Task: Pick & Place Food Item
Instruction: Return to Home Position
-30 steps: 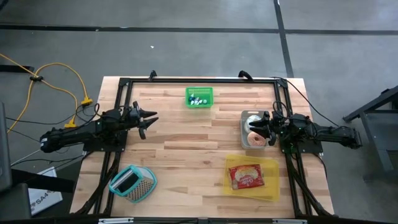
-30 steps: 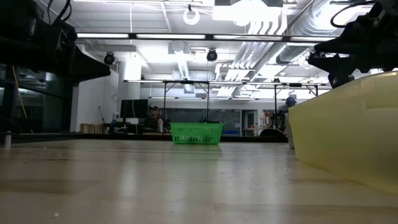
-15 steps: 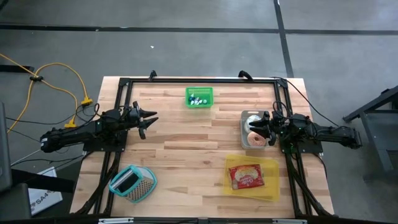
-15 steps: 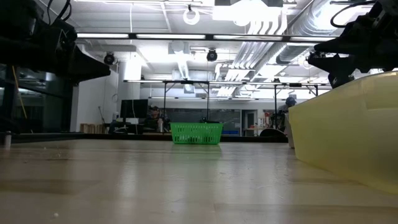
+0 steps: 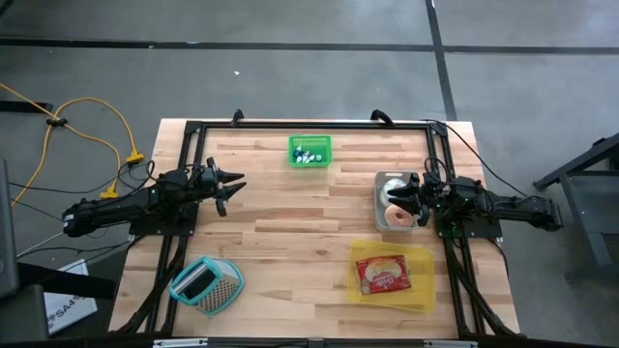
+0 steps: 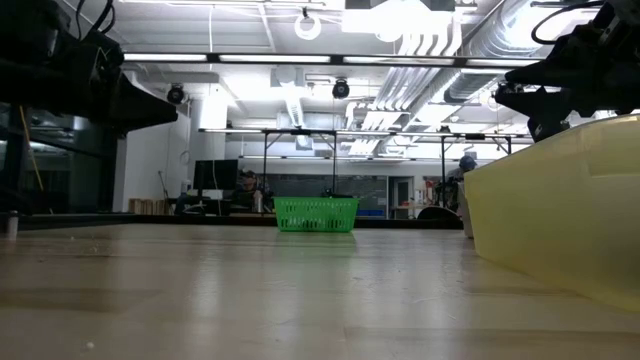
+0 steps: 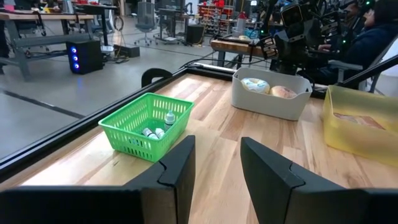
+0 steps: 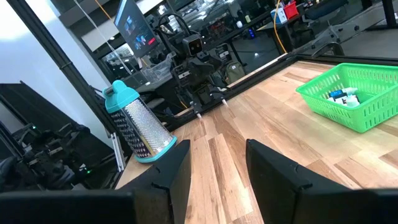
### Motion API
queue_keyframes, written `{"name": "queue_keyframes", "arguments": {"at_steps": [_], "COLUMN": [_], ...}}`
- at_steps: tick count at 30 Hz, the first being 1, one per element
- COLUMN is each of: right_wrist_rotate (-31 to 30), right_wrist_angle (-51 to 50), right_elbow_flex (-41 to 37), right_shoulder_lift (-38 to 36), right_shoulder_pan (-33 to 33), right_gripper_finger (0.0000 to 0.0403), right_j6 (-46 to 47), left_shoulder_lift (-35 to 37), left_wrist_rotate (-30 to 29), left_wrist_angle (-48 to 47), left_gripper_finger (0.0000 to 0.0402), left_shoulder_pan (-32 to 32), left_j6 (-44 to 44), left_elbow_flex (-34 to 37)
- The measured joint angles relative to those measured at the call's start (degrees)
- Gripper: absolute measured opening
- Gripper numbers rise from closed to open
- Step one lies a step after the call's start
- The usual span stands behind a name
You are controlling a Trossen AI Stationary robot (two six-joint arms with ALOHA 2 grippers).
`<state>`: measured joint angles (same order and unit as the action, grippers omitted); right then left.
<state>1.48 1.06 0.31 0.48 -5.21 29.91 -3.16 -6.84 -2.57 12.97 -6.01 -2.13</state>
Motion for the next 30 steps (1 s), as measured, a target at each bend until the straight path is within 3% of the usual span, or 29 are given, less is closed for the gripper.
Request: {"name": "queue_keyframes", "arguments": {"at_steps": [12,20,30], "right_wrist_rotate": [0.00,-0.01,-0.02], "right_wrist_angle": [0.00,0.00,0.00], "right_elbow_flex": [-0.01,-0.01,-0.01], "right_shoulder_lift": [0.01,0.01,0.01], "right_shoulder_pan": [0.00,0.02,0.02], "right_gripper_finger": [0.0140,0.0140,0.0140], "right_j6": [0.00,0.01,0.00], "left_shoulder_lift": [-0.35,-0.31,-0.33], "left_wrist_rotate": [-0.24,-0.56,-0.12], "left_wrist_angle": [0.79,9.40,11.53], "left_gripper_finger": [0.0122,0.0122,0.0122], "left_shoulder_pan": [0.00,0.00,0.00], "left_j6": [2.13,2.15,2.15], "left_elbow_flex": [0.07,0.24,0.22]}}
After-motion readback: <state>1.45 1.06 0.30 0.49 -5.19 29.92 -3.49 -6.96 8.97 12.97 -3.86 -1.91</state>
